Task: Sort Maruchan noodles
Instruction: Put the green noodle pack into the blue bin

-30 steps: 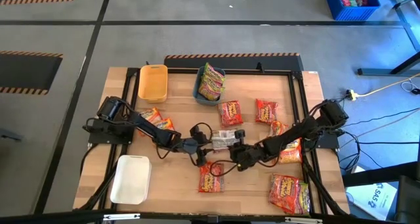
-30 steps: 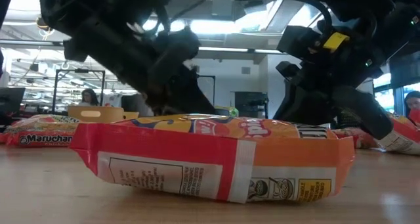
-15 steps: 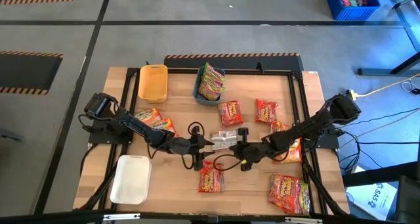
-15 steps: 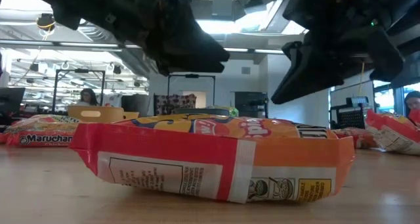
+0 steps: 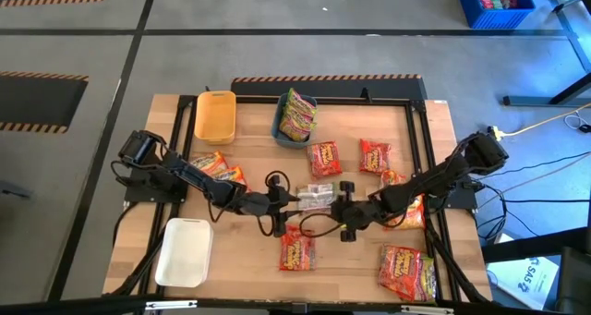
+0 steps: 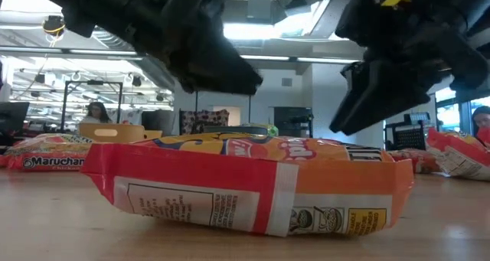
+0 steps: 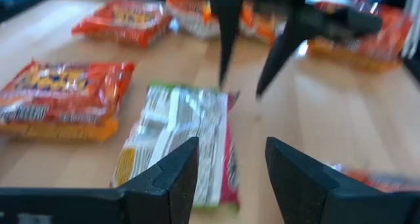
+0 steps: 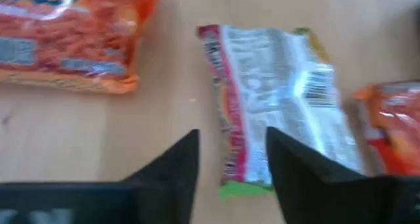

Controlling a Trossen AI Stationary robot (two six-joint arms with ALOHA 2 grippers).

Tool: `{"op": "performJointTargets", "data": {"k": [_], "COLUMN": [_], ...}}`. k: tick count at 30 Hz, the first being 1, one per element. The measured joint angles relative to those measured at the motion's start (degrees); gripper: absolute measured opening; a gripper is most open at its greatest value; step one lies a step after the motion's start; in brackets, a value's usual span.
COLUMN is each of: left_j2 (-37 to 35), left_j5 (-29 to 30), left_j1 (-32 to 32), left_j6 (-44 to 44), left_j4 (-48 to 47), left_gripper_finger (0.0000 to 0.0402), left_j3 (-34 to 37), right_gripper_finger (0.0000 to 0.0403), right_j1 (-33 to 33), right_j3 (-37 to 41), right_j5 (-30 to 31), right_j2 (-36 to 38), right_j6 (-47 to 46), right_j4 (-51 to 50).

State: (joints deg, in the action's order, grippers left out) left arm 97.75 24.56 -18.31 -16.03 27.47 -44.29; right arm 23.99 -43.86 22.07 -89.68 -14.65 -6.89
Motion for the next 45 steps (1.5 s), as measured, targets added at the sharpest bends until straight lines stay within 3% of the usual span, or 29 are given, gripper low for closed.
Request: {"op": "performJointTargets", "data": {"k": [4,9,17,26,31,45], "left_j2": [0.94,1.94,5.49,8.83,8.81,14.71], "left_j5": [0.03,0.8,2.86,8.0,8.0,6.5], "left_j1": [0.0,0.02,-0.09,0.05,1.02,3.74], "left_j6": [-0.27,3.13,15.22,23.55,24.06,23.07], "left_j4": [-3.42,-6.39,-7.31,-7.42,-6.32,4.08], "left_gripper_finger": [0.0197,0.0221,0.0221,0.0219,0.0218,0.0218], "left_j3": [0.07,0.11,0.07,0.09,0.09,-0.02], "right_gripper_finger": [0.0235,0.0265,0.0266,0.0266,0.0266,0.0266], "right_j1": [0.0,-0.94,-11.62,-21.1,-21.51,-21.4], "right_j3": [0.05,3.3,11.68,17.52,20.42,20.22], "right_j5": [2.42,2.82,-16.09,-32.54,-33.21,-30.8], "right_j2": [3.31,7.15,7.84,7.31,7.15,-2.24], "right_j6": [-1.9,-4.88,-13.68,-30.13,-36.0,-41.73], "right_j4": [-7.88,-10.11,7.14,15.92,22.04,37.72]}}
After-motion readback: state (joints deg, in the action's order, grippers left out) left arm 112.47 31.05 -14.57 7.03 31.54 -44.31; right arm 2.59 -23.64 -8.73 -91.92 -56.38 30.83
